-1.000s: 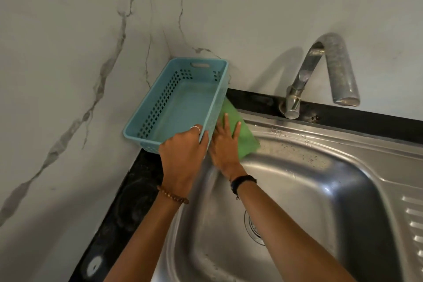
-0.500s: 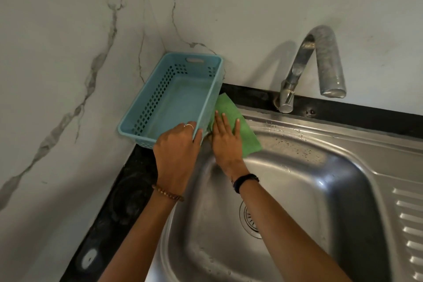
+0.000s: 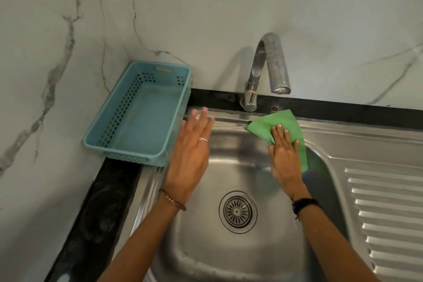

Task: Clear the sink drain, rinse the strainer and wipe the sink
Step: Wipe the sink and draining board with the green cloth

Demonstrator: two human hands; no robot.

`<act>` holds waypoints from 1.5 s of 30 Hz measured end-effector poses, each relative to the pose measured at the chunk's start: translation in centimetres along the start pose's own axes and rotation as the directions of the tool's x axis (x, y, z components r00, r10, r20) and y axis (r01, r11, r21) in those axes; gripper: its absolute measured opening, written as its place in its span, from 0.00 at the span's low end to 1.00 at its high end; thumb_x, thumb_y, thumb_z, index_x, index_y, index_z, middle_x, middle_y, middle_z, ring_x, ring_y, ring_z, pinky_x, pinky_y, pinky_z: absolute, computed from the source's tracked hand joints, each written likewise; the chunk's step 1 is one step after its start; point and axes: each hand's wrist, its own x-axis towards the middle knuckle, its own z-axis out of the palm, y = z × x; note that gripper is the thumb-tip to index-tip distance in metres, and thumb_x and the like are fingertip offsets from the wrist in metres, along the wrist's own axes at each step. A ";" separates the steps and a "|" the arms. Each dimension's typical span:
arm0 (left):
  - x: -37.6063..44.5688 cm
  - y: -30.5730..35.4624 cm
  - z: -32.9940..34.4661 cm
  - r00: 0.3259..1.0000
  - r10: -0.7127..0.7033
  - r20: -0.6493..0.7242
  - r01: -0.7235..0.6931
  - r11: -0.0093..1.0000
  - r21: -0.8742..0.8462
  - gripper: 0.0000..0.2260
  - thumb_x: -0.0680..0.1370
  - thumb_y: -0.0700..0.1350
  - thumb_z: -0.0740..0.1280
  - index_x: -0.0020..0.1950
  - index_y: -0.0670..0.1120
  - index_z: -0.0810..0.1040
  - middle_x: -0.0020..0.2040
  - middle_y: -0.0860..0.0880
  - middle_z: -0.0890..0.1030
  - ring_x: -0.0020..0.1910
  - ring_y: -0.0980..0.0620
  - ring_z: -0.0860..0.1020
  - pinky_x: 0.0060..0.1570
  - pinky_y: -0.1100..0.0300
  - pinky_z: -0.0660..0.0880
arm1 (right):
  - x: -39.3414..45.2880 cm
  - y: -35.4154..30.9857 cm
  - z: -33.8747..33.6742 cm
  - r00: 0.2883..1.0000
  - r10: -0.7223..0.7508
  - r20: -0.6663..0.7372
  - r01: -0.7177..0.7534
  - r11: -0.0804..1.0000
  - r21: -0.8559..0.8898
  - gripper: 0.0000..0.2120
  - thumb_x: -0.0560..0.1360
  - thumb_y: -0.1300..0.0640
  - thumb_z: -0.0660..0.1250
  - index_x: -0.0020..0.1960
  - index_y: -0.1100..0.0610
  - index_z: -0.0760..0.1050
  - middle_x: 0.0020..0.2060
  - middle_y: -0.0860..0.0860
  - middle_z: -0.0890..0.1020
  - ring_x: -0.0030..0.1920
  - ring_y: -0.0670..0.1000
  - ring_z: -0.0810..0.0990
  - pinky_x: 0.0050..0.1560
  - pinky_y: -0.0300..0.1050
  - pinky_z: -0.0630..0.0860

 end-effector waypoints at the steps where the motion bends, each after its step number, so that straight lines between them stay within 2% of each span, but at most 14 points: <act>1: 0.1 0.5 1.0 0.996 0.023 0.084 -0.018 0.998 -0.058 0.34 0.69 0.33 0.70 0.72 0.42 0.60 0.73 0.43 0.62 0.73 0.46 0.52 0.68 0.44 0.50 | 0.1 -0.5 -0.1 1.000 -0.005 0.006 0.005 1.000 0.018 0.25 0.82 0.57 0.48 0.76 0.58 0.46 0.77 0.54 0.48 0.77 0.54 0.45 0.76 0.57 0.45; 3: 0.4 0.8 3.6 0.965 -0.009 0.261 0.056 0.983 -0.173 0.34 0.74 0.37 0.63 0.75 0.44 0.49 0.76 0.46 0.49 0.73 0.50 0.42 0.71 0.54 0.40 | 0.2 -2.1 0.2 0.999 -0.041 0.014 0.040 0.999 0.029 0.25 0.82 0.57 0.47 0.76 0.58 0.44 0.77 0.56 0.47 0.77 0.55 0.44 0.75 0.56 0.43; 4: 0.5 0.6 4.9 0.943 -0.039 0.331 0.108 0.976 -0.192 0.34 0.76 0.37 0.60 0.75 0.45 0.43 0.77 0.46 0.45 0.72 0.51 0.36 0.72 0.56 0.36 | 0.2 -3.0 0.6 0.997 -0.080 0.019 0.079 0.997 0.021 0.25 0.82 0.57 0.47 0.76 0.57 0.43 0.77 0.56 0.45 0.77 0.56 0.43 0.75 0.55 0.41; 6: 0.8 -0.1 6.7 0.910 -0.094 0.403 0.178 0.968 -0.175 0.34 0.77 0.37 0.58 0.75 0.44 0.39 0.77 0.44 0.41 0.73 0.50 0.34 0.72 0.57 0.35 | 0.4 -5.3 1.6 0.984 -0.177 0.036 0.177 0.984 -0.001 0.27 0.81 0.57 0.47 0.76 0.56 0.39 0.77 0.55 0.43 0.77 0.56 0.41 0.74 0.56 0.38; 11: 0.7 -3.5 7.6 0.873 -0.274 0.404 0.359 0.921 -0.152 0.36 0.73 0.35 0.61 0.74 0.38 0.42 0.77 0.41 0.43 0.76 0.45 0.43 0.74 0.54 0.37 | 2.8 -12.0 3.0 0.911 -0.409 0.041 0.411 0.911 -0.036 0.31 0.80 0.56 0.54 0.76 0.54 0.40 0.77 0.52 0.42 0.76 0.54 0.39 0.71 0.57 0.32; 14: 0.6 -4.3 7.9 0.869 -0.289 0.402 0.365 0.922 -0.127 0.34 0.77 0.40 0.60 0.75 0.39 0.41 0.77 0.41 0.43 0.77 0.45 0.43 0.75 0.53 0.39 | 3.7 -13.4 3.3 0.902 -0.429 0.038 0.431 0.898 -0.089 0.32 0.80 0.55 0.56 0.76 0.52 0.41 0.77 0.51 0.43 0.77 0.54 0.40 0.71 0.57 0.32; 18: 0.7 -3.7 8.0 0.870 -0.270 0.412 0.360 0.919 -0.159 0.37 0.75 0.37 0.62 0.74 0.39 0.39 0.77 0.41 0.41 0.76 0.46 0.41 0.74 0.56 0.37 | 3.7 -12.1 3.3 0.895 -0.445 -0.003 0.443 0.892 -0.093 0.30 0.80 0.59 0.54 0.77 0.51 0.44 0.77 0.49 0.47 0.77 0.52 0.44 0.72 0.54 0.33; 24: 1.2 -1.1 8.8 0.874 -0.041 0.485 0.117 0.985 -0.128 0.40 0.75 0.44 0.63 0.74 0.45 0.35 0.77 0.45 0.38 0.71 0.51 0.32 0.70 0.50 0.33 | 1.9 -4.3 1.2 0.958 -0.285 -0.014 0.283 0.956 -0.075 0.31 0.79 0.59 0.55 0.76 0.50 0.44 0.77 0.50 0.46 0.77 0.53 0.43 0.76 0.57 0.41; 27: 1.9 0.6 9.0 0.848 -0.020 0.530 0.126 0.978 -0.165 0.40 0.76 0.44 0.63 0.74 0.45 0.35 0.76 0.44 0.36 0.73 0.48 0.33 0.69 0.50 0.32 | 0.5 0.9 -0.9 0.993 -0.115 -0.028 0.113 0.992 -0.050 0.29 0.79 0.58 0.55 0.77 0.51 0.47 0.77 0.51 0.47 0.77 0.54 0.46 0.76 0.56 0.45; 30: 1.6 1.1 9.1 0.845 -0.030 0.534 0.145 0.974 -0.175 0.41 0.76 0.43 0.65 0.74 0.44 0.35 0.76 0.43 0.36 0.75 0.46 0.35 0.69 0.50 0.32 | -0.6 4.2 -3.0 0.997 0.057 -0.050 -0.053 0.996 0.071 0.26 0.79 0.60 0.55 0.76 0.57 0.53 0.77 0.56 0.52 0.77 0.56 0.51 0.76 0.55 0.50; 35: 1.6 0.5 9.2 0.840 -0.005 0.542 0.141 0.968 -0.208 0.43 0.74 0.43 0.66 0.75 0.45 0.36 0.76 0.43 0.36 0.75 0.46 0.36 0.68 0.51 0.32 | 0.0 2.2 -3.5 0.974 0.227 0.000 -0.225 0.965 0.136 0.23 0.81 0.60 0.52 0.76 0.60 0.54 0.76 0.59 0.52 0.76 0.58 0.51 0.73 0.60 0.49; 39: 1.5 0.5 9.5 0.838 -0.002 0.546 0.143 0.966 -0.217 0.44 0.73 0.44 0.66 0.75 0.45 0.36 0.76 0.44 0.36 0.75 0.46 0.36 0.69 0.50 0.32 | 0.3 -1.6 -2.1 0.972 0.236 0.014 -0.237 0.970 0.057 0.24 0.81 0.58 0.51 0.76 0.59 0.53 0.75 0.62 0.54 0.75 0.59 0.53 0.72 0.65 0.55; 42: 1.7 0.4 9.5 0.826 -0.003 0.564 0.157 0.961 -0.226 0.44 0.72 0.43 0.67 0.75 0.45 0.36 0.76 0.44 0.35 0.75 0.47 0.36 0.70 0.48 0.33 | 0.4 -4.8 -1.1 0.985 0.173 0.007 -0.174 0.983 0.059 0.25 0.80 0.58 0.54 0.75 0.60 0.54 0.71 0.62 0.58 0.73 0.61 0.56 0.69 0.62 0.62; 45: 1.8 0.3 9.6 0.814 0.007 0.580 0.155 0.961 -0.230 0.45 0.72 0.42 0.67 0.75 0.45 0.36 0.76 0.44 0.34 0.75 0.48 0.34 0.69 0.48 0.32 | 0.6 -7.8 0.2 0.998 0.066 0.023 -0.067 0.997 0.032 0.28 0.79 0.58 0.57 0.76 0.58 0.51 0.72 0.61 0.57 0.74 0.60 0.54 0.71 0.61 0.61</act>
